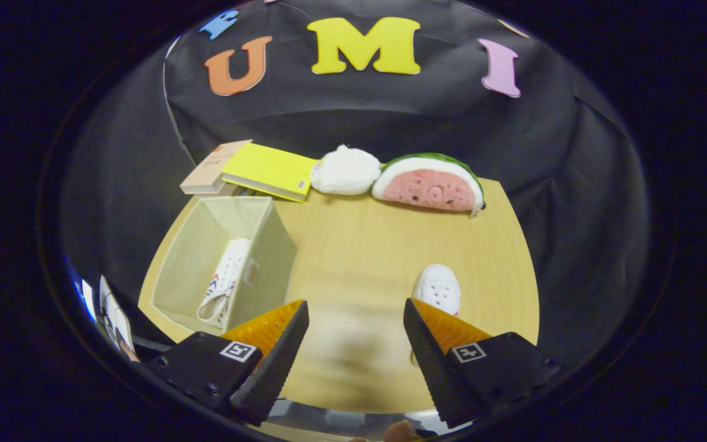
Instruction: Open the storage box then place both shoes into the box .Put the left shoe in first, then the right shoe, with the right side of both shoes facing outward in a uniform manner.
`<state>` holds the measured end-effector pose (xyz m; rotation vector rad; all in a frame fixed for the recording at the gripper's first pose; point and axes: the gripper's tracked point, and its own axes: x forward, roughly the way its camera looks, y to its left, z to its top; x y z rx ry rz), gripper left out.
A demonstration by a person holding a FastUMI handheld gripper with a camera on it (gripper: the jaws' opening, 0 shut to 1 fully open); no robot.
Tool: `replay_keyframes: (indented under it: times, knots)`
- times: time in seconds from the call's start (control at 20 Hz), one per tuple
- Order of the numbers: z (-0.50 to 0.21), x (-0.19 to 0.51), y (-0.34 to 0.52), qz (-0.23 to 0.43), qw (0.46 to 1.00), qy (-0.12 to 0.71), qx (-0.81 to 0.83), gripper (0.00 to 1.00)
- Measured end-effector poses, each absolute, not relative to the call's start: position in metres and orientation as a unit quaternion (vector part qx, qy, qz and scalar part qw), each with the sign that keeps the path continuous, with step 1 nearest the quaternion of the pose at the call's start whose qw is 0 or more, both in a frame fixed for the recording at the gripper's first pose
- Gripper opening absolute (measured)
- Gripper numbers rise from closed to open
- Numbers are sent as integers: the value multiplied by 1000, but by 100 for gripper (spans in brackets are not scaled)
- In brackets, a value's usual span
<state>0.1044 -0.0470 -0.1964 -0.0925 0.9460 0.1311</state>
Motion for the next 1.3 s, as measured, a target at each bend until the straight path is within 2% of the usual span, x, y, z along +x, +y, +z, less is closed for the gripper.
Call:
replay_keyframes:
  times: [0.6,1.0,1.3]
  knots:
    - [-293,101,-198,18,819,574,-16,100]
    - [-337,132,-203,46,782,622,-13,98]
    - [-362,137,-211,17,739,674,4,94]
